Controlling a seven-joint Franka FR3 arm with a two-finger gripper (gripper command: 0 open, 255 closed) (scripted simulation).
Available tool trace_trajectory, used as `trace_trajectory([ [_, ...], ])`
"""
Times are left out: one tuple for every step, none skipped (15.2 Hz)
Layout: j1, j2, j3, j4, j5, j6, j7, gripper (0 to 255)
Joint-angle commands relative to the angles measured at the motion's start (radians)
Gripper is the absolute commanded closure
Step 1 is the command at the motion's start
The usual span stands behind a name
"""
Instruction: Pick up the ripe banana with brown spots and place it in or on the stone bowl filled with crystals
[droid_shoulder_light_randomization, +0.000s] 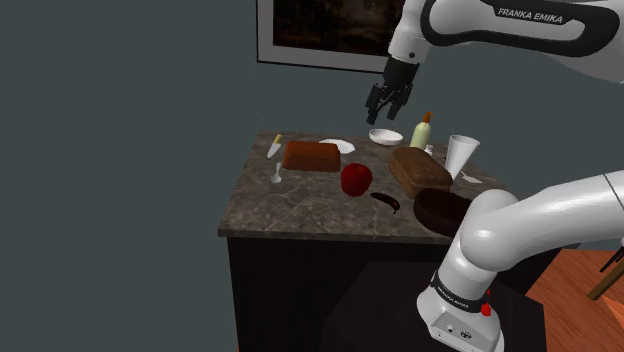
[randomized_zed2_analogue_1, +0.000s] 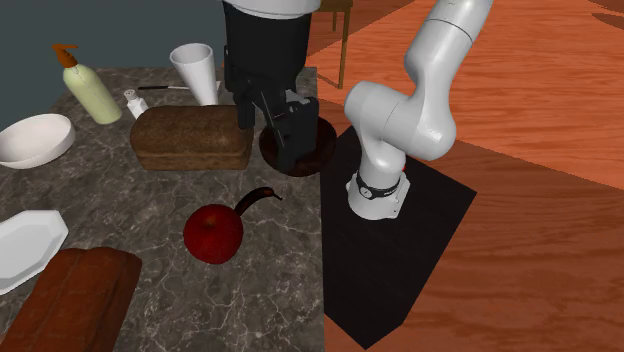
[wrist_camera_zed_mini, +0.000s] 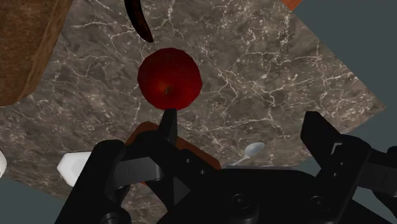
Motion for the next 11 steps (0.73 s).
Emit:
trace_trajectory([
  [0.0,0.0,0.0,0.0,0.0,0.0,0.0,0],
  [-0.002,-0.017,-0.015,-0.038,-0.007,0.023,-0.017,0],
  [-0.004,-0.033,-0.031,-0.076,-0.014,0.046,-0.034,0],
  [-0.007,-0.047,-0.047,-0.112,-0.021,0.069,-0.052,0],
  [-0.011,-0.061,-0.064,-0.147,-0.03,0.092,-0.069,0],
  [-0.014,-0.074,-0.081,-0.181,-0.038,0.115,-0.087,0],
  [-0.019,-0.085,-0.099,-0.214,-0.048,0.138,-0.104,0],
  [-0.023,-0.095,-0.117,-0.246,-0.058,0.161,-0.122,0],
  [-0.029,-0.103,-0.136,-0.277,-0.068,0.185,-0.141,0],
  [-0.034,-0.11,-0.155,-0.307,-0.079,0.21,-0.159,0],
  [-0.04,-0.116,-0.176,-0.336,-0.091,0.234,-0.178,0],
])
